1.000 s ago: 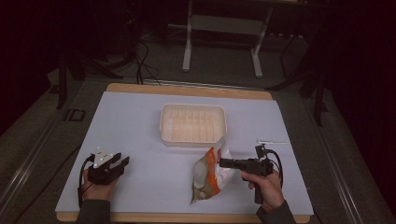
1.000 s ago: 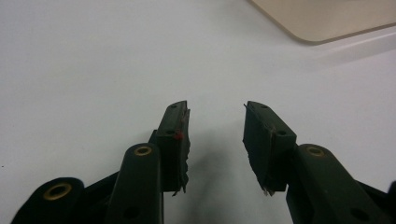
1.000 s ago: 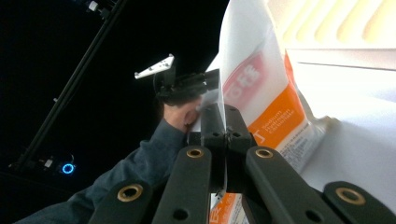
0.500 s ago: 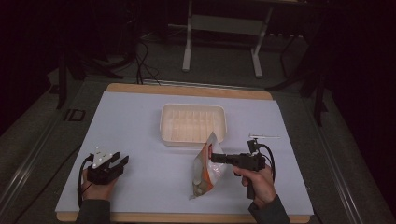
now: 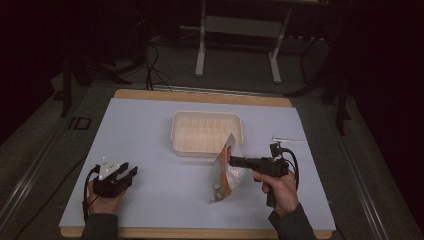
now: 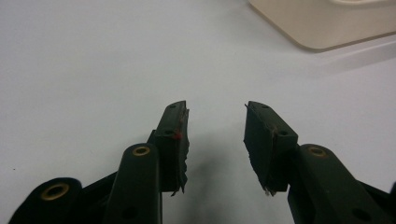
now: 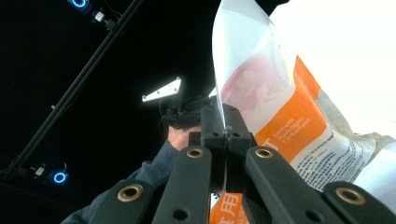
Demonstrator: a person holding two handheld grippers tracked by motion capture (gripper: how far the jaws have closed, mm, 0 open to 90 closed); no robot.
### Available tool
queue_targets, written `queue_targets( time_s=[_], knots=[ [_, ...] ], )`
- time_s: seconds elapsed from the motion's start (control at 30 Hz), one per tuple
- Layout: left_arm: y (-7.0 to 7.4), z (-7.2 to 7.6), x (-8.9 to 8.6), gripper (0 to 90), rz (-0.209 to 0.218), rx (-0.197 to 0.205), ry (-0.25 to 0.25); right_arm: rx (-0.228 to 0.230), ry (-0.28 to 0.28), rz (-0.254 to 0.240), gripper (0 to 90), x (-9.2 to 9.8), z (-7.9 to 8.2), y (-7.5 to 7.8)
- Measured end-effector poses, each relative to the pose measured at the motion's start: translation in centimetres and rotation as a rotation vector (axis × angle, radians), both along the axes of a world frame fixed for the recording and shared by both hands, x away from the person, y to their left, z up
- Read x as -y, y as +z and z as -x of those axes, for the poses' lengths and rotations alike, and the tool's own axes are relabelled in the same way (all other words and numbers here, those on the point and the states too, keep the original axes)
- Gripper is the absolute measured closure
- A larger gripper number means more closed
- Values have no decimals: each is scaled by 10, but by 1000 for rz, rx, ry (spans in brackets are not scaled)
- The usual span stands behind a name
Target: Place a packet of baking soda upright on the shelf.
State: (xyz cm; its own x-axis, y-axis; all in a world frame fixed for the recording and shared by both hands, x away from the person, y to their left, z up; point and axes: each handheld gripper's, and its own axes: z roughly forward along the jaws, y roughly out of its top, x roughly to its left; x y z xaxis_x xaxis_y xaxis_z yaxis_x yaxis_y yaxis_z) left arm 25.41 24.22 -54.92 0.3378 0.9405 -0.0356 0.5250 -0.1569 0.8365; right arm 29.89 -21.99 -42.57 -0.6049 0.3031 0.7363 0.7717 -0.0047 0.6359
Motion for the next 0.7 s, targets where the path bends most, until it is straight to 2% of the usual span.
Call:
queue_targets(
  time_s=[0.17,0.7],
  knots=[
    [-1,0,2,589,-12,-1,-7,26,-7,2,900,1,-2,8],
    [-1,0,1,583,-11,0,-2,79,-32,19,900,5,-9,32]
  ],
)
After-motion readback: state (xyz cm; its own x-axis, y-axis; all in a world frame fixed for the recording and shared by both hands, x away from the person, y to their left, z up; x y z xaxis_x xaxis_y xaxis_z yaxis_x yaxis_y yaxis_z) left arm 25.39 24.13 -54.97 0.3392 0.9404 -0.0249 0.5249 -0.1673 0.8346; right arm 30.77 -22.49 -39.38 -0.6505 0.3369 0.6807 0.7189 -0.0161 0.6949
